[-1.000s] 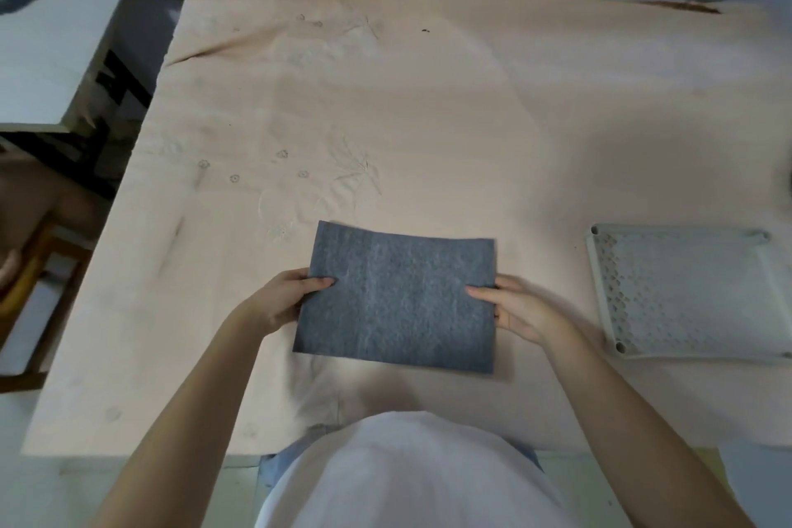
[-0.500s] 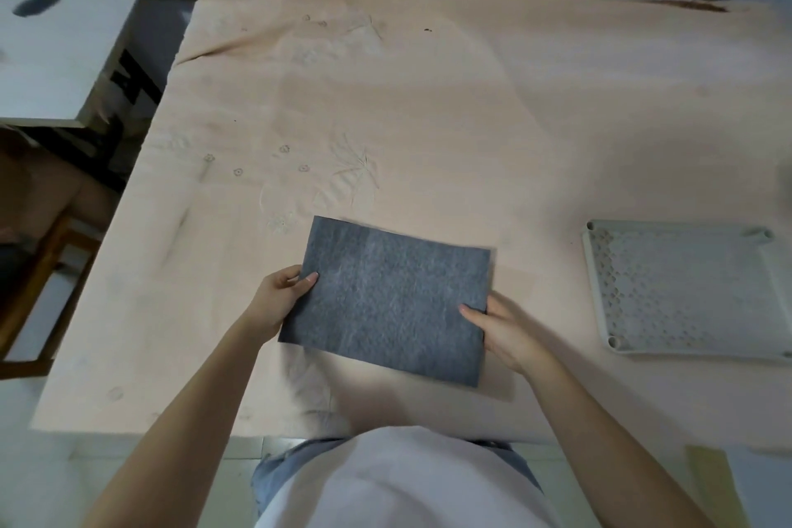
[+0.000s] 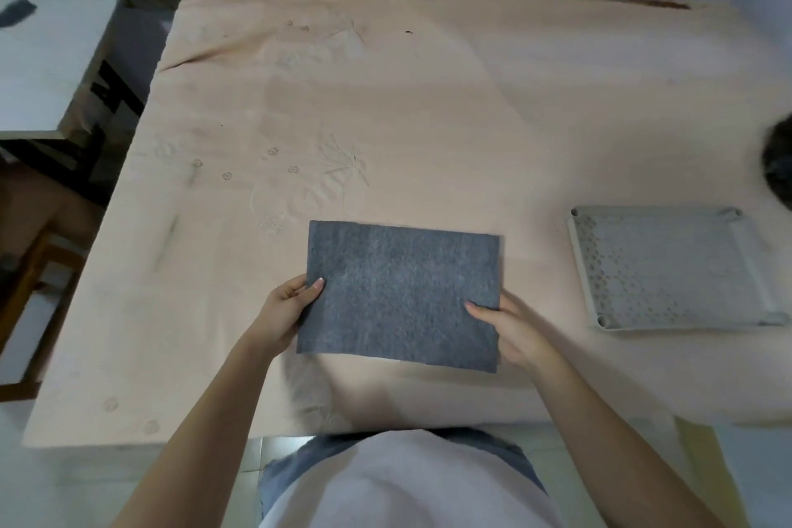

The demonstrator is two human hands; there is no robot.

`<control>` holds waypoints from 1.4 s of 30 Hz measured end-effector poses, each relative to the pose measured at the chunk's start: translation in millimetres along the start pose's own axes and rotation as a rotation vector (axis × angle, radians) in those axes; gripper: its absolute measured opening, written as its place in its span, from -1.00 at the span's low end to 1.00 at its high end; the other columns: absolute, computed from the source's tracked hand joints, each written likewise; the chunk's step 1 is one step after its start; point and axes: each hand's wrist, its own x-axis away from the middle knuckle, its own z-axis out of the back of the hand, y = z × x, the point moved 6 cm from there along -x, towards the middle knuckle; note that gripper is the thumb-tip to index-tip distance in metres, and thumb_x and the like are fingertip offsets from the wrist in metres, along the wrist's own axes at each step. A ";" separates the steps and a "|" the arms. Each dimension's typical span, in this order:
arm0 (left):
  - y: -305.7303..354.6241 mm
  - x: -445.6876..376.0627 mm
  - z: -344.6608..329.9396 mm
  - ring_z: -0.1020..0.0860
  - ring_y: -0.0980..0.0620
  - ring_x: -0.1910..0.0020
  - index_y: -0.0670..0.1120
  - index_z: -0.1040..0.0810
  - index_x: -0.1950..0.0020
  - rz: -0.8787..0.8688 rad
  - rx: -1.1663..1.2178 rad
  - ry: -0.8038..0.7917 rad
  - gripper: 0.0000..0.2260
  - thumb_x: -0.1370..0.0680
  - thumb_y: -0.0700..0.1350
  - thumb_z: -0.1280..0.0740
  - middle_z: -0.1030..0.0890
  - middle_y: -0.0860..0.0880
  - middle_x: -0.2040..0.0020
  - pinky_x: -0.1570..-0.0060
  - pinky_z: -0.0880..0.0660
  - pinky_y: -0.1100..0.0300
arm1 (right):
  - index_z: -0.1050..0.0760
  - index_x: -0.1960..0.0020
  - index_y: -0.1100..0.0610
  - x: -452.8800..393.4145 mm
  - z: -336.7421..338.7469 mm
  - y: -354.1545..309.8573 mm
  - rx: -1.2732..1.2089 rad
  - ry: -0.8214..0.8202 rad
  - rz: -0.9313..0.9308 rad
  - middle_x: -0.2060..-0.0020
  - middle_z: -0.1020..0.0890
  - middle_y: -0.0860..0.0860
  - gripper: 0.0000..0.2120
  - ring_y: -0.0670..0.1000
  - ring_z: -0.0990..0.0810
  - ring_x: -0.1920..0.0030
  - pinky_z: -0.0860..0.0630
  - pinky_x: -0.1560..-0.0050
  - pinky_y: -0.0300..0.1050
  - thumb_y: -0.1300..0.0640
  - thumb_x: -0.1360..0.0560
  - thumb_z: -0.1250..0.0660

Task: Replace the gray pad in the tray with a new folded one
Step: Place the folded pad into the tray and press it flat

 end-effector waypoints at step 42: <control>-62.8 55.3 -368.9 -0.63 -0.02 -0.07 -0.13 -0.56 -0.18 0.125 -0.462 -0.824 -0.80 -0.59 -0.14 -0.24 -0.66 -0.05 -0.08 0.06 -0.59 0.15 | -0.49 -0.26 0.17 265.7 238.8 111.3 -0.546 0.755 0.289 -0.18 -0.58 0.05 -0.63 0.10 -0.56 -0.16 -0.51 -0.12 0.05 0.12 -0.48 -0.37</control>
